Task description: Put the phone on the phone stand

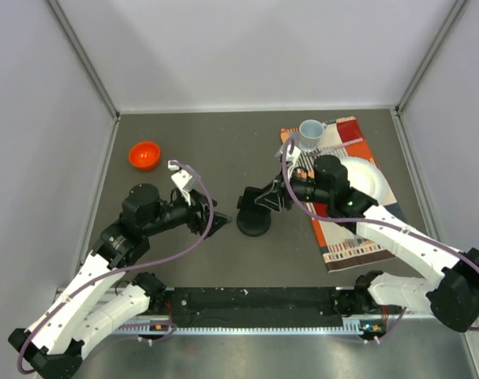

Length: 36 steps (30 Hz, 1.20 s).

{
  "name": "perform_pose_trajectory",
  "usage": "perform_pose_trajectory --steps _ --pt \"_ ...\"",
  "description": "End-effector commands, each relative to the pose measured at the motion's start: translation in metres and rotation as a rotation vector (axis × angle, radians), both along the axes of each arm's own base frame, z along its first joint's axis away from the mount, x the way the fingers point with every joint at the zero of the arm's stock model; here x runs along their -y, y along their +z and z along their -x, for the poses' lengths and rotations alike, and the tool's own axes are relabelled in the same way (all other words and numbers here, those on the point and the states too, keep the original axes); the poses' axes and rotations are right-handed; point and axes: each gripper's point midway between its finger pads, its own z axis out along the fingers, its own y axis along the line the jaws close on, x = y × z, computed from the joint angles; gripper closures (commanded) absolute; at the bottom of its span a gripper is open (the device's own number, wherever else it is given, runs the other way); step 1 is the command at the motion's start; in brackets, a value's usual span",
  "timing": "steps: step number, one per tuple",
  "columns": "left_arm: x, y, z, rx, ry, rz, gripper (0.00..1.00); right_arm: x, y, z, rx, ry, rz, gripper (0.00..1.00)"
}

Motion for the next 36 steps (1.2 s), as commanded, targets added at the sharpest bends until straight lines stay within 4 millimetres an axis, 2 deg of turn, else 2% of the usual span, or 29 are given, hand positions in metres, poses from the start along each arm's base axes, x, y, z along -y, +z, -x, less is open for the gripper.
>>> perform_pose_trajectory --steps 1,2,4,7,11,12,14,16,17,18,19,24,25,27,28,30,31,32,36 --pt "-0.005 0.017 -0.001 0.033 0.03 0.03 0.22 -0.011 0.017 -0.002 0.082 0.134 0.005 0.71" --pt "-0.006 0.015 0.0 0.032 0.032 0.024 0.22 -0.01 0.01 -0.004 0.082 0.142 0.04 0.88" --pt "-0.008 0.01 0.002 0.03 0.028 -0.001 0.22 -0.012 0.008 -0.006 0.092 0.176 0.073 1.0" --pt "-0.009 0.008 0.001 0.037 0.025 -0.023 0.22 -0.013 0.019 -0.006 0.14 0.237 0.049 1.0" --pt "-0.007 0.007 -0.004 0.028 0.034 -0.022 0.22 -0.009 0.047 -0.014 0.257 0.323 -0.001 1.0" --pt "-0.004 0.009 -0.001 0.022 0.014 -0.011 0.23 -0.008 0.053 -0.011 0.27 0.378 -0.031 1.0" --pt "-0.002 0.011 0.003 0.024 -0.009 0.001 0.23 -0.005 0.064 -0.03 0.26 0.399 -0.052 1.0" --pt "-0.003 0.01 0.005 0.021 -0.013 0.005 0.23 0.003 0.063 -0.028 0.151 0.492 -0.068 1.0" --pt "-0.004 0.01 0.006 0.025 -0.012 0.004 0.23 0.002 0.086 -0.033 0.187 0.516 -0.082 1.0" --pt "-0.005 0.006 0.007 0.017 -0.012 -0.008 0.23 -0.002 0.075 -0.044 0.139 0.516 -0.067 1.0" --pt "-0.006 0.006 0.009 0.02 -0.013 -0.011 0.23 -0.002 0.075 -0.048 0.166 0.52 -0.045 1.0" --pt "-0.005 -0.001 0.007 -0.015 0.008 0.014 0.23 -0.01 0.087 -0.065 0.195 0.536 -0.048 1.0" --pt "-0.002 -0.002 0.007 -0.025 0.002 0.034 0.23 -0.012 0.083 -0.071 0.192 0.54 -0.047 1.0" --pt "0.004 -0.003 0.017 -0.069 -0.043 0.074 0.23 -0.015 0.088 -0.076 0.22 0.551 -0.052 1.0" --pt "0.005 -0.004 0.018 -0.071 -0.049 0.085 0.23 -0.018 0.082 -0.081 0.204 0.557 -0.052 1.0" --pt "0.004 -0.007 0.019 -0.075 -0.047 0.084 0.24 -0.021 0.089 -0.085 0.218 0.585 -0.074 1.0" --pt "0.003 -0.006 0.02 -0.072 -0.046 0.084 0.23 -0.024 0.082 -0.091 0.204 0.595 -0.079 1.0" --pt "0.003 -0.006 0.021 -0.069 -0.048 0.082 0.23 -0.026 0.088 -0.094 0.219 0.599 -0.084 1.0" --pt "0.001 -0.004 0.019 -0.067 -0.027 0.09 0.24 -0.03 0.079 -0.107 0.242 0.603 -0.067 1.0"
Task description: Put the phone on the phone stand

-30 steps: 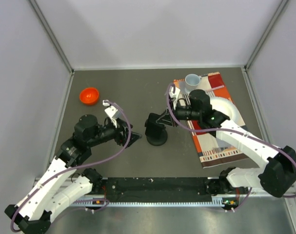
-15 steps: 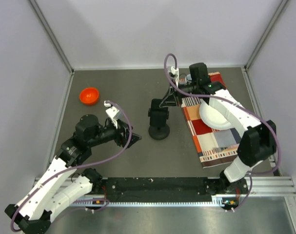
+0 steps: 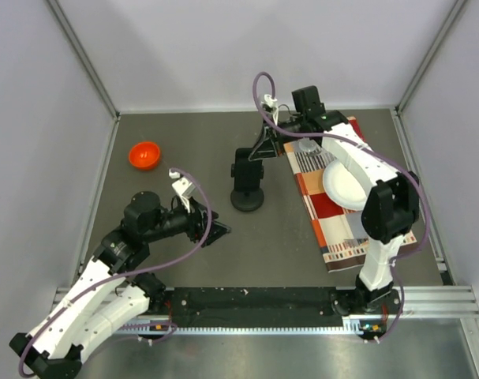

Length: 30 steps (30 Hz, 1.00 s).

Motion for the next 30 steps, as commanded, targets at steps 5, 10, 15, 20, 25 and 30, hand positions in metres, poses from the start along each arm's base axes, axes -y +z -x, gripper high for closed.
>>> perform_pose_trajectory --steps 5,10,15,20,25,30 --pt "-0.001 0.026 0.003 0.06 0.013 0.084 0.24 -0.005 0.034 -0.01 0.219 0.093 -0.083 1.0" --pt "-0.004 0.02 0.0 0.066 0.017 0.028 0.24 -0.001 0.019 -0.009 0.218 0.08 -0.041 1.0" --pt "0.0 0.019 -0.003 0.031 0.024 0.058 0.24 0.006 0.02 -0.007 0.215 0.022 0.004 0.45" --pt "0.007 0.022 -0.003 0.041 -0.003 0.097 0.24 0.015 0.019 -0.013 0.255 -0.162 0.096 0.01" --pt "0.007 0.021 -0.013 0.059 0.022 0.071 0.24 0.054 0.028 -0.022 0.14 -0.608 0.174 0.01" --pt "0.012 0.023 -0.016 0.055 0.017 0.091 0.24 0.116 0.041 0.014 0.082 -0.967 0.108 0.01"
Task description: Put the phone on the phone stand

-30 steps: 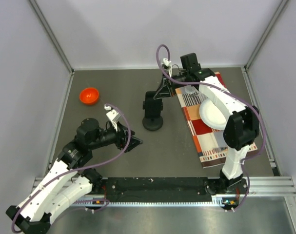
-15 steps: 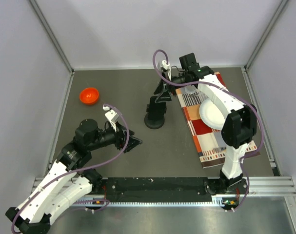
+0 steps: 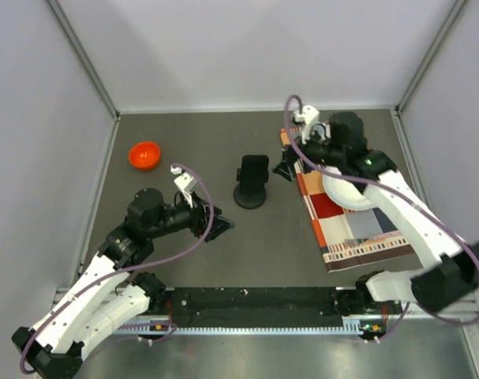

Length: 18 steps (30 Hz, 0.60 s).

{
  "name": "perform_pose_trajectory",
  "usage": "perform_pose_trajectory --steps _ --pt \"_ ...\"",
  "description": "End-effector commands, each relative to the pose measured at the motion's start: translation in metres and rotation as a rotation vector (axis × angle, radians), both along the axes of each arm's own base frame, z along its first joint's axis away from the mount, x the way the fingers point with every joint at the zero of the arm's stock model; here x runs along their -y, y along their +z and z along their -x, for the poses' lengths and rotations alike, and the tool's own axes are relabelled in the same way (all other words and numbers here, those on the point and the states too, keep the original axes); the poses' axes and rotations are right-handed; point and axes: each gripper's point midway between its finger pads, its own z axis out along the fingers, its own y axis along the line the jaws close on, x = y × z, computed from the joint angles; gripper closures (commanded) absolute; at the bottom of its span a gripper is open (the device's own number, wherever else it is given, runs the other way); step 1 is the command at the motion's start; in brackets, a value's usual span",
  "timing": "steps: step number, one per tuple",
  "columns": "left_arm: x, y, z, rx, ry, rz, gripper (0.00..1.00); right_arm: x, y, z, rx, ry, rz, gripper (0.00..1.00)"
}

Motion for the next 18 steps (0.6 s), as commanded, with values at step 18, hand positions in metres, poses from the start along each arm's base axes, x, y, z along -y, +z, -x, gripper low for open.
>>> perform_pose_trajectory --steps 18 --pt "0.011 0.036 -0.016 0.121 0.019 0.137 0.24 0.16 -0.009 0.112 0.09 -0.78 -0.29 0.01"
